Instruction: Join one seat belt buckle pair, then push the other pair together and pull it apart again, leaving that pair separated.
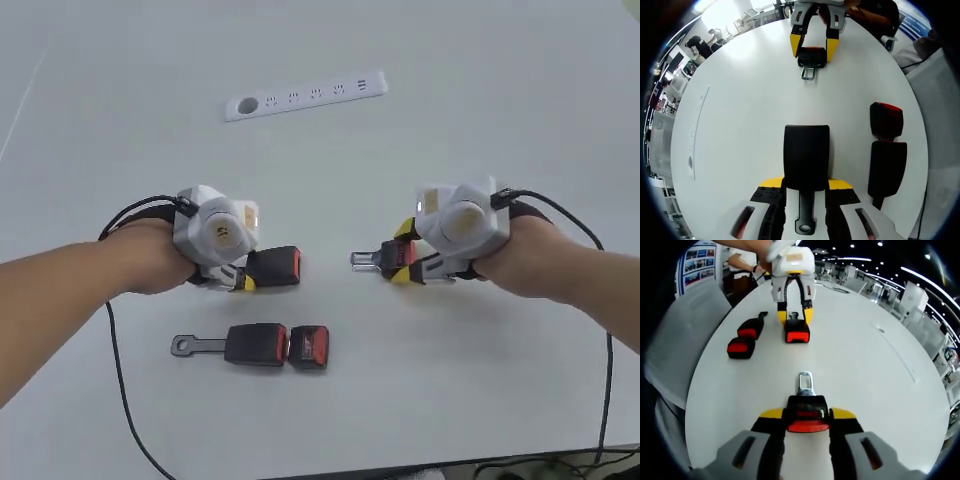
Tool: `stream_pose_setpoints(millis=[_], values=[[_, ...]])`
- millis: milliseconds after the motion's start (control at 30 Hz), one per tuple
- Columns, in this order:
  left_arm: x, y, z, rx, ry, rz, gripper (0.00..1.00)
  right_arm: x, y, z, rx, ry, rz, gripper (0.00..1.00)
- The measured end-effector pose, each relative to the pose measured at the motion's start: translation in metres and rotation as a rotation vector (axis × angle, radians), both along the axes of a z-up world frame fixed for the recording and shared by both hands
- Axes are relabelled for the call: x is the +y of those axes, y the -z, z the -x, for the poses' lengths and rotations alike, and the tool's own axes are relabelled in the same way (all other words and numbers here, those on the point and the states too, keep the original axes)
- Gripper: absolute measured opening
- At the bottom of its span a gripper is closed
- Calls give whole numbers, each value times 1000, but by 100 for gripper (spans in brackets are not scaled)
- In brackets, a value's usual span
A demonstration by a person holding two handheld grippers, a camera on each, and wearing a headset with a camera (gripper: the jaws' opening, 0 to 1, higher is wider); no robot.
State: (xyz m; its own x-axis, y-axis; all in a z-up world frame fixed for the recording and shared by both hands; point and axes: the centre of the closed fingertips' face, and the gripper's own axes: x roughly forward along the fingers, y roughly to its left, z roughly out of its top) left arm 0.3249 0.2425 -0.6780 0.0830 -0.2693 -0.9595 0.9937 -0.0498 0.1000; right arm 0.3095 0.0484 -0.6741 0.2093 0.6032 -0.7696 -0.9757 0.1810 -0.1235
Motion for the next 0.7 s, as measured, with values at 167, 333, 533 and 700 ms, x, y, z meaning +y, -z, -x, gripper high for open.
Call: stream_pose_setpoints(millis=[167, 333, 533, 700], values=[[1, -1, 0, -2, 3, -2, 30, -21, 1, 6, 19, 26, 26, 33], [0, -1, 1, -4, 7, -12, 30, -38, 2, 9, 17, 40, 64, 33], [0, -2, 1, 6, 4, -18, 30, -45, 5, 8, 6, 39, 98, 34], [0, -2, 1, -5, -9, -12, 31, -49, 2, 7, -7, 77, 104, 34]])
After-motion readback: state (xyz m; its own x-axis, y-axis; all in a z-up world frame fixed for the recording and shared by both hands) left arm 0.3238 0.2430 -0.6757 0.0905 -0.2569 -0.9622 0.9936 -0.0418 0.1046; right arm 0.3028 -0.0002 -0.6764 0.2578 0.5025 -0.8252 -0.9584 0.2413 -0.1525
